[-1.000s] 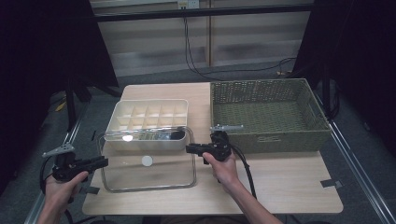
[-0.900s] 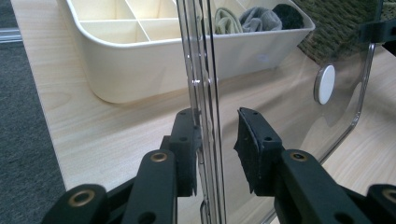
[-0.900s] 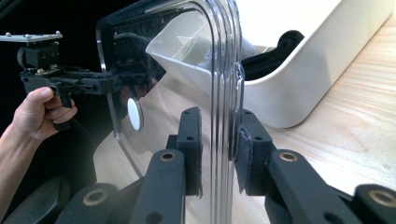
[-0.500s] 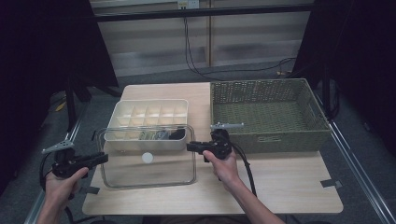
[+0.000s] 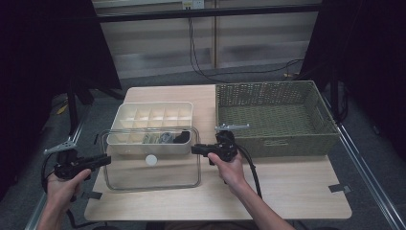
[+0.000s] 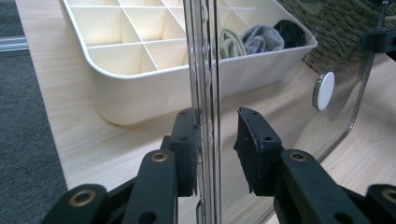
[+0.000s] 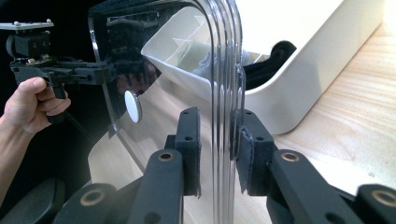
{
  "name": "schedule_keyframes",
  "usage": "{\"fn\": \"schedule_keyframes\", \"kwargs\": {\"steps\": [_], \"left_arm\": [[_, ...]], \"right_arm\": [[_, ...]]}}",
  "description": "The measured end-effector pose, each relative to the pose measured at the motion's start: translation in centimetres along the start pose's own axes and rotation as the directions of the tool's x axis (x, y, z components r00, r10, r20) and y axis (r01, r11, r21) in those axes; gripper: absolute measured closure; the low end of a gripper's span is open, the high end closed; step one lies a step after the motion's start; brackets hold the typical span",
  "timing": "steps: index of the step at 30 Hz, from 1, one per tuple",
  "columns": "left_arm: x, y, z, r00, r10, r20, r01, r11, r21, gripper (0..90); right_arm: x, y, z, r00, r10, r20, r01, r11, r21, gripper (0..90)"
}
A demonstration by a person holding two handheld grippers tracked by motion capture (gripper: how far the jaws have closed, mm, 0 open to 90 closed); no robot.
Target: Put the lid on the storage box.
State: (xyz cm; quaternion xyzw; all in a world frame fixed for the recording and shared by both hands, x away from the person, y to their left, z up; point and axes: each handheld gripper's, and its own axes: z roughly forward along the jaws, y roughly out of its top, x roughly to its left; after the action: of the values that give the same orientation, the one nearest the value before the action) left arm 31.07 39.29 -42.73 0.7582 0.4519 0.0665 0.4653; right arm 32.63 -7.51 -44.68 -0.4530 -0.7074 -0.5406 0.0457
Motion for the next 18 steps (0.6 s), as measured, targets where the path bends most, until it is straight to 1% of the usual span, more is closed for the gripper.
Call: {"fn": "schedule_keyframes", "kwargs": {"steps": [3, 4, 12, 18], "left_arm": [[0.1, 0.2, 0.0, 1.0, 0.003, -0.002, -0.003, 1.0, -0.002, 68.8], [0.1, 0.3, 0.0, 1.0, -0.005, -0.002, 0.005, 1.0, -0.006, 68.9], [0.2, 1.4, 0.0, 0.9999, 0.012, -0.003, -0.012, 0.9999, -0.012, 68.8], [0.2, 2.4, 0.2, 0.9998, 0.017, -0.003, -0.018, 0.9997, -0.018, 68.7]], "right_arm": [[0.1, 0.3, 0.0, 1.0, -0.005, 0.002, 0.005, 1.0, 0.003, 73.2], [0.1, 0.4, 0.0, 1.0, -0.007, 0.0, 0.007, 1.0, 0.006, 73.1], [0.2, 1.4, -0.1, 0.9998, -0.017, 0.007, 0.017, 1.0, 0.005, 73.0], [0.1, 2.2, -0.4, 0.9997, -0.019, 0.013, 0.019, 1.0, 0.0, 72.8]]}}
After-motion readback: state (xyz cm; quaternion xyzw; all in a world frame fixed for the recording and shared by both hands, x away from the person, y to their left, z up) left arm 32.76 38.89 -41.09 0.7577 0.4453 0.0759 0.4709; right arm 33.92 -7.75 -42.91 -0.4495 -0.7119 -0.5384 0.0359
